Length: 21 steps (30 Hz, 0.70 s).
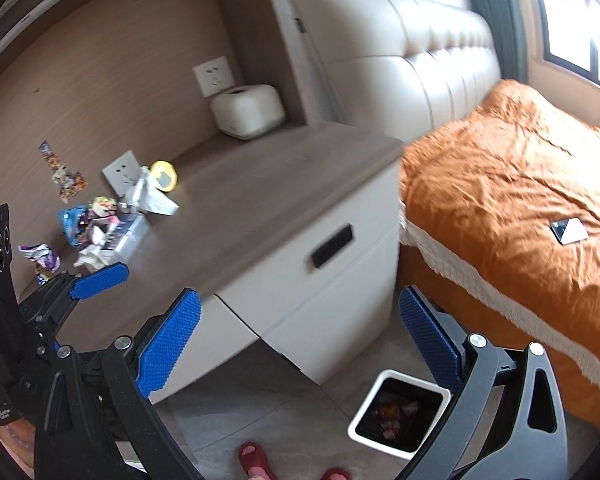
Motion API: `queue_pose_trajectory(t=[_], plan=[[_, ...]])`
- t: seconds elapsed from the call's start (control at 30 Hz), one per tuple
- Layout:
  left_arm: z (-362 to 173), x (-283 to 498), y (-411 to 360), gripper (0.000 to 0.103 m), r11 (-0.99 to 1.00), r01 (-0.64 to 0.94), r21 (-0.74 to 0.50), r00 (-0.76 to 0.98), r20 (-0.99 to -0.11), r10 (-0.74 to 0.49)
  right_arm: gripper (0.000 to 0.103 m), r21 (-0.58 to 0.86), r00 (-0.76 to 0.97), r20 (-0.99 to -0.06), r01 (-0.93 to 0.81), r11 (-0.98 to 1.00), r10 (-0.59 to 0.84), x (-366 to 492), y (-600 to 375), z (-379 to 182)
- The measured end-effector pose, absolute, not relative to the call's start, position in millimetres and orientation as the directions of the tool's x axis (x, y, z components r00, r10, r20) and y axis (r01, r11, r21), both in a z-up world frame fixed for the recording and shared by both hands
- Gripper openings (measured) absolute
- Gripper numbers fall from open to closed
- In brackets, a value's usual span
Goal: Collect trash
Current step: 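Return both tools to the desk toward the towel and box, then grasp the white towel with the left tool while the right tool grasps the blue-and-white box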
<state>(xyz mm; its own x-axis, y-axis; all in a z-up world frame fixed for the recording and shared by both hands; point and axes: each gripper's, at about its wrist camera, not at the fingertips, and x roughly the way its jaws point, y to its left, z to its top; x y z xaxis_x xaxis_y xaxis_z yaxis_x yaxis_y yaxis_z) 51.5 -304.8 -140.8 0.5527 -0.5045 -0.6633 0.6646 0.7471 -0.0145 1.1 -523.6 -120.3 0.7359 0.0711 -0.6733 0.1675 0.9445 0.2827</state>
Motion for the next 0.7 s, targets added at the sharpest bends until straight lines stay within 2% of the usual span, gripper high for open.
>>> queue_pose_trajectory(t=[0.23,0.4,0.7], plan=[[-122,89,-221,0.098,0.843,0.536,0.046,0.657,-0.65,-0.383,0.099,0.276,0.755,-0.637,0.032,0.961,0.158,45,-465,-92],[-120,116,-170,0.098,0.866,0.495,0.068,0.681,-0.649,-0.339,0.099,0.262,0.75,-0.631,-0.036,0.964,0.199,81,-422,-82],[-153,169,-130,0.098,0.842,0.535,0.065,0.617,-0.712,-0.337,0.099,0.233,0.698,-0.689,-0.045,0.971,0.198,144,-348,-103]])
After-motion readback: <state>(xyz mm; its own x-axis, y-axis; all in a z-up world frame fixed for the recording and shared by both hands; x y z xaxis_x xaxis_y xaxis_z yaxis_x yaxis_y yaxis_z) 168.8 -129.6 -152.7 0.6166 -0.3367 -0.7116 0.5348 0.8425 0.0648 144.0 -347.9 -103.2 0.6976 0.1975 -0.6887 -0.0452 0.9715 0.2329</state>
